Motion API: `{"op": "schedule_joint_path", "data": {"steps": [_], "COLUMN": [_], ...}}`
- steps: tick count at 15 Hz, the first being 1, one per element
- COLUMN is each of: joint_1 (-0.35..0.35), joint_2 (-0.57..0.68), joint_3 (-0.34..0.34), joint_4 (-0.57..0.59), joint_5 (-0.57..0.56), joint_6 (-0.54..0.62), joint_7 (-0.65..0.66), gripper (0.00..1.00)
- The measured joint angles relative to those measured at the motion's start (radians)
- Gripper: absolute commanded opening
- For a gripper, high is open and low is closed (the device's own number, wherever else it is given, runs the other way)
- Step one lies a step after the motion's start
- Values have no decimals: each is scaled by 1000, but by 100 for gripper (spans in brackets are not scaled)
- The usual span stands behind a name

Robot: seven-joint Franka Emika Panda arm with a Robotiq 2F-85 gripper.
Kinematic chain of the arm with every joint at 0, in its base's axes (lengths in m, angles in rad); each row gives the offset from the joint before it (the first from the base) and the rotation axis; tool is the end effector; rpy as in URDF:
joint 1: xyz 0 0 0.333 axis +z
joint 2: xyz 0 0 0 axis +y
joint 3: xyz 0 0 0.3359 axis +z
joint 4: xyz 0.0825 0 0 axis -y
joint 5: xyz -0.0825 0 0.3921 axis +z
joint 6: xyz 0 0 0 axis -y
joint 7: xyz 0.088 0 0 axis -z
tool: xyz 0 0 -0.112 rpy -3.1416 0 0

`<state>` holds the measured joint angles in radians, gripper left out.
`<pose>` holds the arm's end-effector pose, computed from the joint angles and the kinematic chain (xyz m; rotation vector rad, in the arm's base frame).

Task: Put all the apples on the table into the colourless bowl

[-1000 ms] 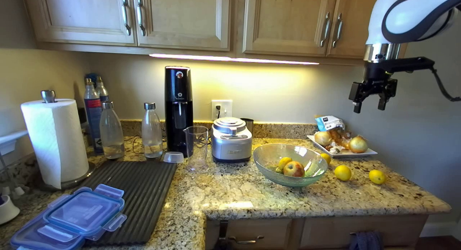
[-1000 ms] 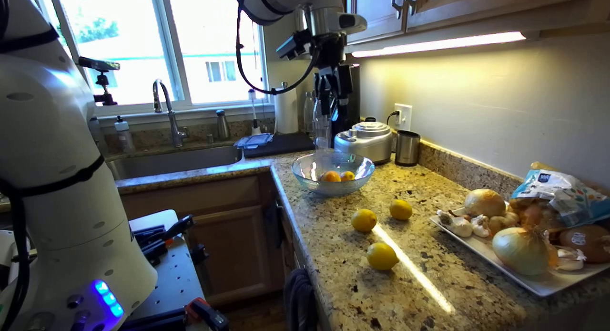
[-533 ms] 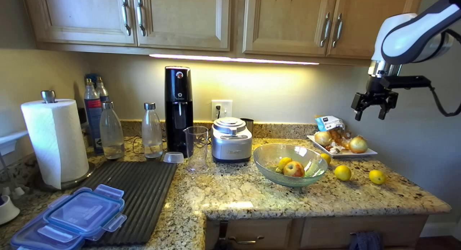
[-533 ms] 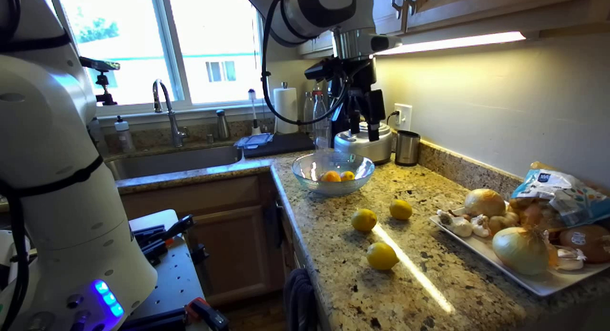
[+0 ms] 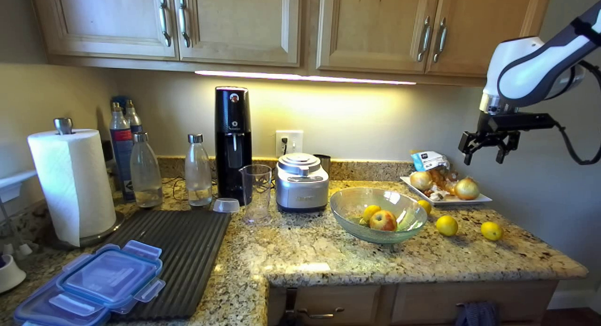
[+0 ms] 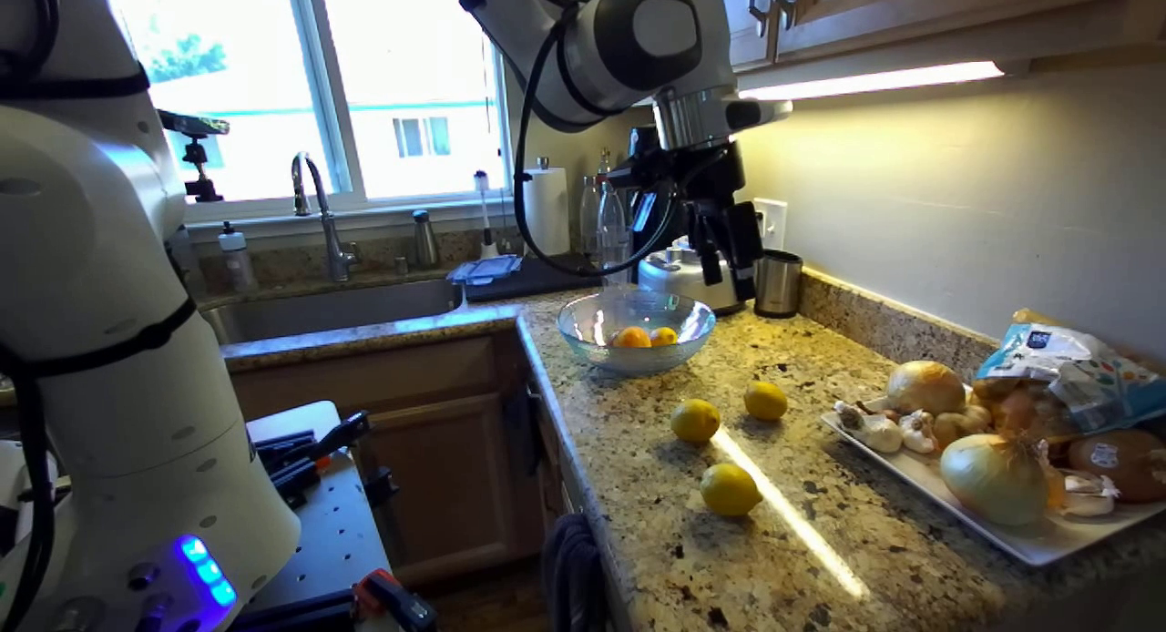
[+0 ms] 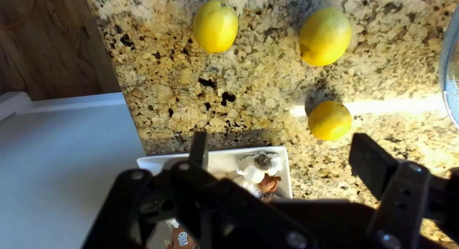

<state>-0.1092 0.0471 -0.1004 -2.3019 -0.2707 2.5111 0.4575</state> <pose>0.5287 -0.1109 0.3518 2.8910 -0.6775 0.2712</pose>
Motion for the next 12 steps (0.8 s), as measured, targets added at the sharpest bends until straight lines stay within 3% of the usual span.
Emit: {"op": "schedule_joint_path", "data": {"steps": [6,12], "joint_1": [3,-7], "joint_2": [10,48], "joint_3": [0,-31], "joint_4": [1,4], "joint_5": [11,143], "joint_6": [-4,-53], "joint_7": [-11,-128], "gripper": [100,100]}}
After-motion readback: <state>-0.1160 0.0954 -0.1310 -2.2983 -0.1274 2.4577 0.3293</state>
